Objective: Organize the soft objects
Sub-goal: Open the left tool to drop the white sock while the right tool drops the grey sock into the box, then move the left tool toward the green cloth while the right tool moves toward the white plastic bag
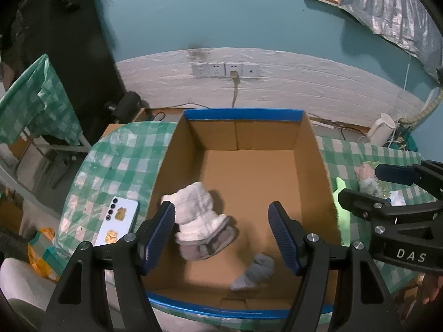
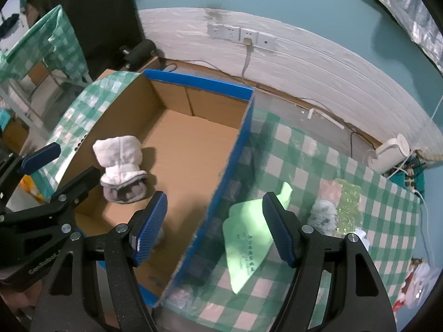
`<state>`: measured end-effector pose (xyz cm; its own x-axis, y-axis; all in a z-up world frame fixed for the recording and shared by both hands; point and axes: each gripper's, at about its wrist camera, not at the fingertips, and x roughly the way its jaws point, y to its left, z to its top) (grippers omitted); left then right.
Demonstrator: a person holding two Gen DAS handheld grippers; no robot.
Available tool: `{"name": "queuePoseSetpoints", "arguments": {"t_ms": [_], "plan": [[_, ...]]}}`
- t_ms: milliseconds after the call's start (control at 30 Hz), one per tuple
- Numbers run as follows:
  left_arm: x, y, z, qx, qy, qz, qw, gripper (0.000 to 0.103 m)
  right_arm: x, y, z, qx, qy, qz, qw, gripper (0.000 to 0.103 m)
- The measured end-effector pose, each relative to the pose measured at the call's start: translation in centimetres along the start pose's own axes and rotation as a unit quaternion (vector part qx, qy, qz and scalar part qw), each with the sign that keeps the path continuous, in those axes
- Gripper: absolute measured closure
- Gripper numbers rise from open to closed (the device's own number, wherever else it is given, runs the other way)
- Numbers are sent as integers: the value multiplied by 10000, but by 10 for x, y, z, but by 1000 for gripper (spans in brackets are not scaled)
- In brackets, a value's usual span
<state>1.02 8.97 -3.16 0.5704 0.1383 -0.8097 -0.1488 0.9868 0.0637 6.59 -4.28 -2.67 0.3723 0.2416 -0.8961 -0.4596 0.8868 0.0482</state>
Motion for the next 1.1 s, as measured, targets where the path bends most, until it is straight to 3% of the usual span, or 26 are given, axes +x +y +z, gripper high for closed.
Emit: {"name": "queuePoseSetpoints", "arguments": {"t_ms": [1100], "plan": [[-13, -97, 6, 816, -163, -336, 9960, 28, -26, -108, -49, 858, -79, -471, 9952, 31]]}}
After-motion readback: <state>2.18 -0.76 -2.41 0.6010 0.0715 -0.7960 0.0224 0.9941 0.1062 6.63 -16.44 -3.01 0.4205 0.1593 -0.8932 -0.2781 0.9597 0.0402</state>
